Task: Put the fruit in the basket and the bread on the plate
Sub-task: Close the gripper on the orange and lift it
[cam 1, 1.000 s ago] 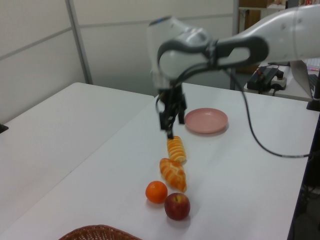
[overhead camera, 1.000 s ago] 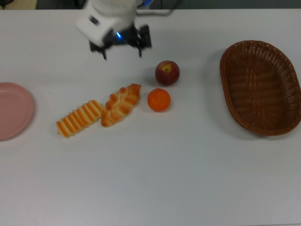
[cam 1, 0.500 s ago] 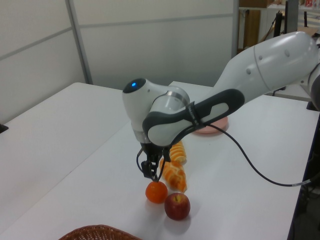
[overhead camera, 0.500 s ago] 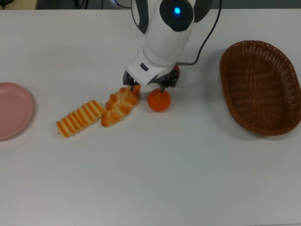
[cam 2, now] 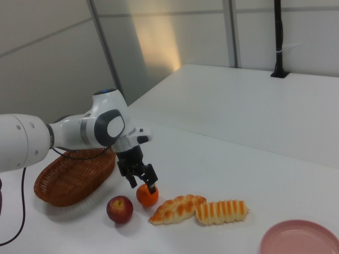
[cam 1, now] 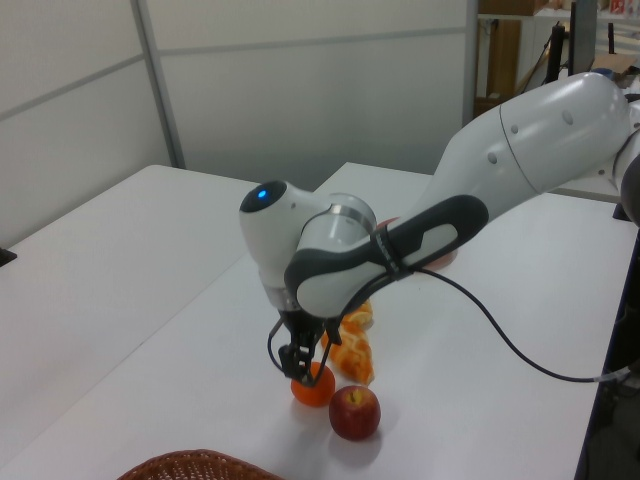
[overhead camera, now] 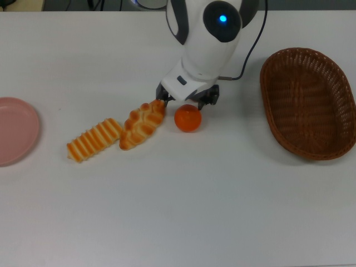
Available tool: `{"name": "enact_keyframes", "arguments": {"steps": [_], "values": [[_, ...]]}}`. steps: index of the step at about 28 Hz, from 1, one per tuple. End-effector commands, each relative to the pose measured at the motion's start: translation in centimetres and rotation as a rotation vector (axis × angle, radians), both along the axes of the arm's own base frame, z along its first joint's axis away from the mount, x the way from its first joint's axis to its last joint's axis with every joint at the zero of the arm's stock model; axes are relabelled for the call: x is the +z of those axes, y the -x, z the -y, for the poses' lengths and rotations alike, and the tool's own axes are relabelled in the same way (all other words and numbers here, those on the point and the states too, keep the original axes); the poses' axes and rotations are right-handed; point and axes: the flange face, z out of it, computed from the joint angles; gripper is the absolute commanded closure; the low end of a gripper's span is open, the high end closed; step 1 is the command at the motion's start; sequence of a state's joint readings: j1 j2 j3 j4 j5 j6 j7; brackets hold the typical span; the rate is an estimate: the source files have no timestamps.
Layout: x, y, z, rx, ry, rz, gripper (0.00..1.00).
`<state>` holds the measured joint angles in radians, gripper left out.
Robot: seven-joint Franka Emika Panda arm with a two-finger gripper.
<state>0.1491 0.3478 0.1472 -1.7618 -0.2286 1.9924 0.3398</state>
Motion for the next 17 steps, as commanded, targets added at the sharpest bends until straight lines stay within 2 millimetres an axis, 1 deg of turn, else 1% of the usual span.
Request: {"name": "enact_keyframes", "arguments": {"steps": [1,2,3,6,9,14,17], "values": [[-0.7,1.1,-1.1,0.008,0.027,0.024,0.0],[-0.8,1.1,-1.0,0.005,0.027,0.023,0.0],[-1.5,1.0,-1.0,0.005,0.028,0.013,0.0],[-2.3,0.5,-1.0,-0.001,0.027,0.014,0.0],[-3.1,-0.2,-1.0,-0.01,0.013,0.055,0.0],[-5.0,-0.5,-0.7,-0.018,0.063,0.06,0.0],[-5.6,-0.5,-0.8,-0.017,0.065,0.057,0.0]]}}
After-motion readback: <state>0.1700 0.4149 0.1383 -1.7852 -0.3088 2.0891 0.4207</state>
